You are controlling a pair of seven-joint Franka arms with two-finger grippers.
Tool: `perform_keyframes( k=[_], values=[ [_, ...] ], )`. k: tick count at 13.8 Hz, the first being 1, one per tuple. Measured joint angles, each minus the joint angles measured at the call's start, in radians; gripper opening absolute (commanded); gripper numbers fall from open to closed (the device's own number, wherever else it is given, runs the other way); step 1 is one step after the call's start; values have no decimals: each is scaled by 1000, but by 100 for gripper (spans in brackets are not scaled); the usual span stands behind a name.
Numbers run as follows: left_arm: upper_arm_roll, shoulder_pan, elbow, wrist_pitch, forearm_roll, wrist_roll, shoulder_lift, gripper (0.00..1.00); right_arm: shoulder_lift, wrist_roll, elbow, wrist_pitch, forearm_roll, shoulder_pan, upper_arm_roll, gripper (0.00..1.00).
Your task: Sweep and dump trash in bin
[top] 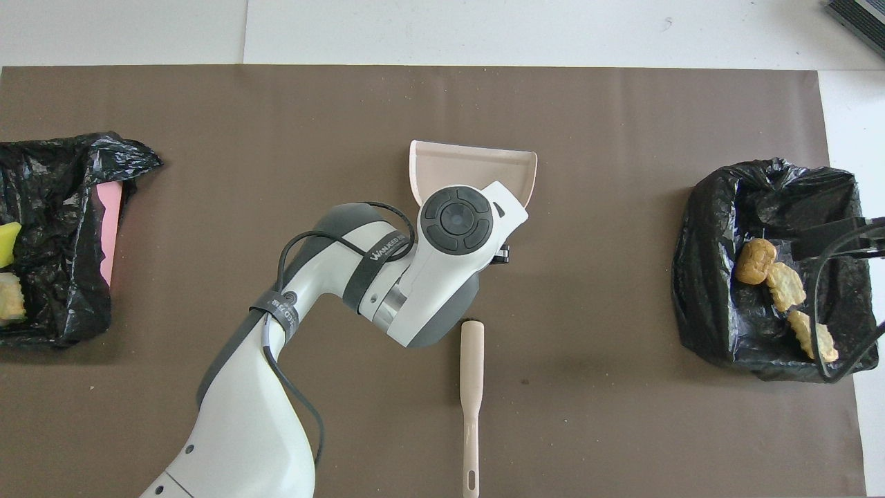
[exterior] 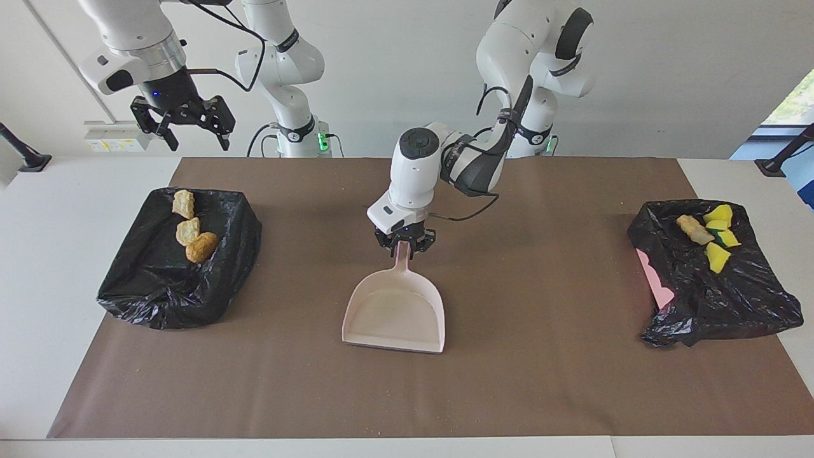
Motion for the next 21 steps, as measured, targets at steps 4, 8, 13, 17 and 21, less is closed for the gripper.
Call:
perform_keyframes(
  k=[4,8,13,17,21],
  values=[
    [14,1,1,-4,0,0,-8,100,-3,0,-1,-6,0,0,0,100],
    [49,64,-69,-97,5,12,-133,100,-4,0,-1,-8,0,0,3,100],
    [70,222,-263,-243,16,222,-422,100,-5,0,-2,-8,0,1,4,100],
    [75,366,-300,-360,16,379,-578,100,-6,0,-7,-8,0,1,4,100],
    [82,491,-228,-527,16,551,-648,100,-10,0,-14,-8,0,1,5,100]
  ],
)
